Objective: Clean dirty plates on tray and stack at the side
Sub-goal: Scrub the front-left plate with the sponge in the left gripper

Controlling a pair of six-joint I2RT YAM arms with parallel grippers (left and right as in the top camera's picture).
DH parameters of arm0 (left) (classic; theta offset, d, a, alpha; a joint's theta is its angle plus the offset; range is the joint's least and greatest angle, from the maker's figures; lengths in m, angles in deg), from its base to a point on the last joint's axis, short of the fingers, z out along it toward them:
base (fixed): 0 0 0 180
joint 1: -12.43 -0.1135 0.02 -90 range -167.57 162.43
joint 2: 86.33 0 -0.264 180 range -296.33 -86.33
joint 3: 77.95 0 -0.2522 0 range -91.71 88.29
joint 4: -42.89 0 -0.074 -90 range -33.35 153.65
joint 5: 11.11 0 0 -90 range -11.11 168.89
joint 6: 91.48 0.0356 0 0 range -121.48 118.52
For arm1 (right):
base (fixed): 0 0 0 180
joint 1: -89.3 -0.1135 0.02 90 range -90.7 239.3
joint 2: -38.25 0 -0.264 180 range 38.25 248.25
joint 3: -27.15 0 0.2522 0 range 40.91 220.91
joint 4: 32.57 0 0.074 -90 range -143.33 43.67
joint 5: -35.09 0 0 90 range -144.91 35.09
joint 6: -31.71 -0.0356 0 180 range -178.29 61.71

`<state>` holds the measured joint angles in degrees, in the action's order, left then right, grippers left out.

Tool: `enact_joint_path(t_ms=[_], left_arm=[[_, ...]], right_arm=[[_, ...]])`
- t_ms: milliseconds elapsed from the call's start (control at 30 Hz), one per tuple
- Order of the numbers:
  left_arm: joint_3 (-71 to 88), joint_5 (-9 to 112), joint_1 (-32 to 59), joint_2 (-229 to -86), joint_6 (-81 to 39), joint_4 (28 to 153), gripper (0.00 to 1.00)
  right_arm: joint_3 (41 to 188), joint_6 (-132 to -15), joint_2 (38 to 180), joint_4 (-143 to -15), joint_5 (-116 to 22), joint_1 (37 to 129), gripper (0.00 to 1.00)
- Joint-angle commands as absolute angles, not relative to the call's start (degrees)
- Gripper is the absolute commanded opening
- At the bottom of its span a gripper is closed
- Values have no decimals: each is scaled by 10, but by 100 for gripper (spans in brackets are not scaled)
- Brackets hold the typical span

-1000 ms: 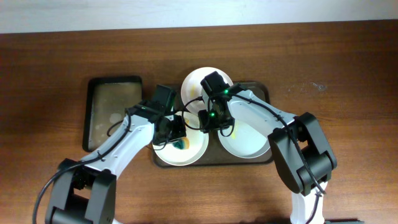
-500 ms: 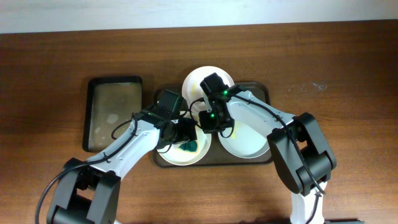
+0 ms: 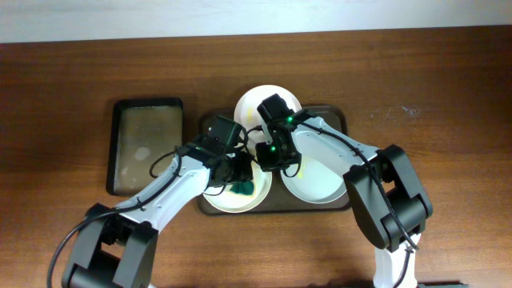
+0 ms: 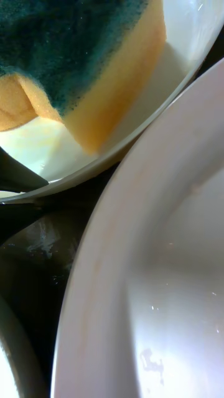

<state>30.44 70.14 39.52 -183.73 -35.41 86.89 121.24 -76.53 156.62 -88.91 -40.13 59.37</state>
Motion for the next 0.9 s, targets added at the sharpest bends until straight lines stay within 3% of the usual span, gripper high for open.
enact_joint_path(t_ms=[0, 133, 267, 400, 500, 700, 867], left_arm=[[304, 713, 402, -1831, -353, 856, 52], [305, 726, 402, -1838, -353, 856, 50], [305, 725, 402, -1862, -353, 849, 39], [305, 726, 402, -1883, -353, 845, 13], [305, 739, 402, -1890, -353, 846, 2], [305, 770, 402, -1916, -353, 866, 0], [304, 886, 400, -1916, -353, 907, 0]], right_arm=[[1202, -764, 1573, -889, -404, 586, 10], [1202, -764, 1573, -889, -405, 586, 10], [1202, -764, 1573, -889, -405, 586, 10], [1202, -764, 1573, -889, -406, 586, 10], [1202, -764, 1573, -889, -406, 586, 10], [1202, -764, 1573, -889, -406, 586, 10], [1202, -764, 1573, -890, -412, 586, 10]])
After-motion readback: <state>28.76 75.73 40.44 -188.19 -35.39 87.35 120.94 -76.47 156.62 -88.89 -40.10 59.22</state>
